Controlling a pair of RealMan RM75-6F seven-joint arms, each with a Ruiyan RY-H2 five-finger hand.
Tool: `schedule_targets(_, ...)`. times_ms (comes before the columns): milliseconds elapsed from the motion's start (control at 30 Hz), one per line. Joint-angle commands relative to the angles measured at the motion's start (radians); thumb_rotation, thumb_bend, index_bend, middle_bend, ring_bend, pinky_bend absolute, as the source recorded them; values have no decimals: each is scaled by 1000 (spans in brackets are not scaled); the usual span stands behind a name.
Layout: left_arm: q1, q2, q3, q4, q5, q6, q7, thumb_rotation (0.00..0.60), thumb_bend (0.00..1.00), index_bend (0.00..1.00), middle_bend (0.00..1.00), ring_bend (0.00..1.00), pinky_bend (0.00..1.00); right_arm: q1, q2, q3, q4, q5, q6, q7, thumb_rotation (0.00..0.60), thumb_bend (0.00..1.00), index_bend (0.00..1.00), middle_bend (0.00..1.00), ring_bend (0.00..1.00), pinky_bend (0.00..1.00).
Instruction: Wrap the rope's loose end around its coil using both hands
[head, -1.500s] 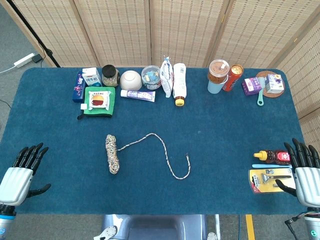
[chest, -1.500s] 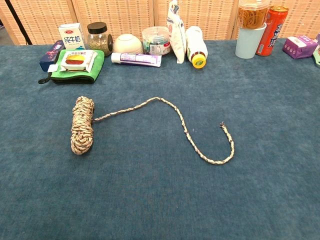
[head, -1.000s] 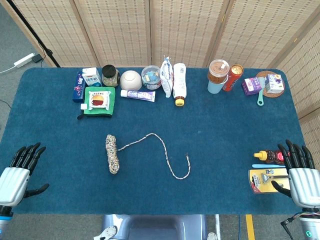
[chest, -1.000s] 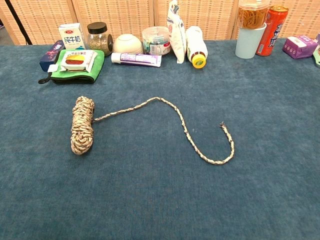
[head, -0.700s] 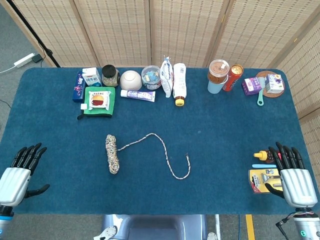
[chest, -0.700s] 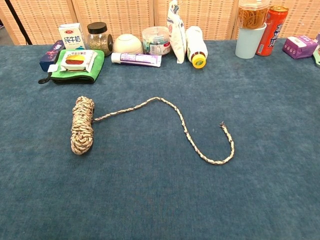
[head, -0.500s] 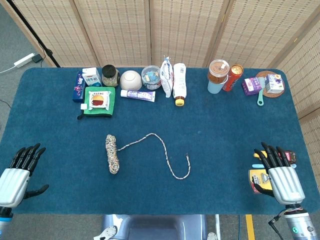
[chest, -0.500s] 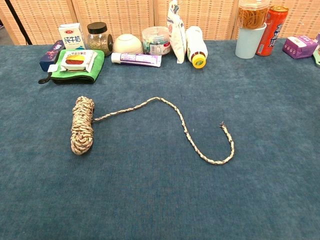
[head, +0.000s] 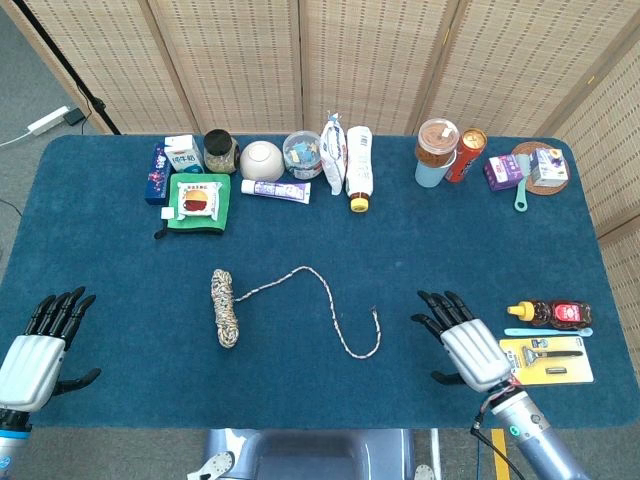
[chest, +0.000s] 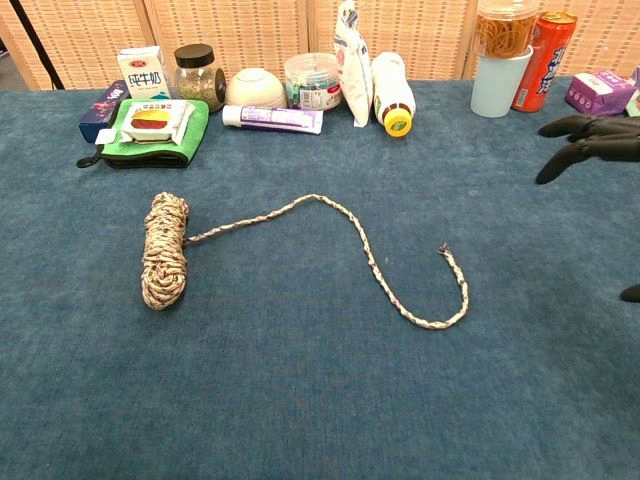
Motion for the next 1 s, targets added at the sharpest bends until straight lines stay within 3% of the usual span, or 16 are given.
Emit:
schedule_targets(33, -2, 0, -2, 1, -6, -4, 0, 600, 77, 0, 0, 0, 0, 75, -82, 29, -8, 90, -104, -71, 600, 0, 207, 0, 0, 0)
schedule_targets(200, -3, 1, -5, 3, -12, -5, -6, 600, 77, 0, 0, 0, 0, 144, -165, 55, 15, 177, -183, -140, 600, 1, 218, 0, 0, 0)
schedule_targets(533, -6, 4, -8, 5, -25, -14, -17, 600, 76, 0, 0, 0, 0, 227, -319, 79, 105, 315, -214, -257, 600, 57, 303, 0, 0, 0)
schedule_targets(767, -6, 7, -8, 6, -26, -13, -26, 600, 77, 0, 0, 0, 0, 258, -366, 77, 165, 387, -213, -298, 600, 203, 313, 0, 0, 0)
schedule_targets(1000, -8, 9, -9, 6, -29, -17, -29, 600, 77, 0, 0, 0, 0, 272, -383, 61, 177, 420, -209, -304, 600, 222, 348, 0, 0, 0)
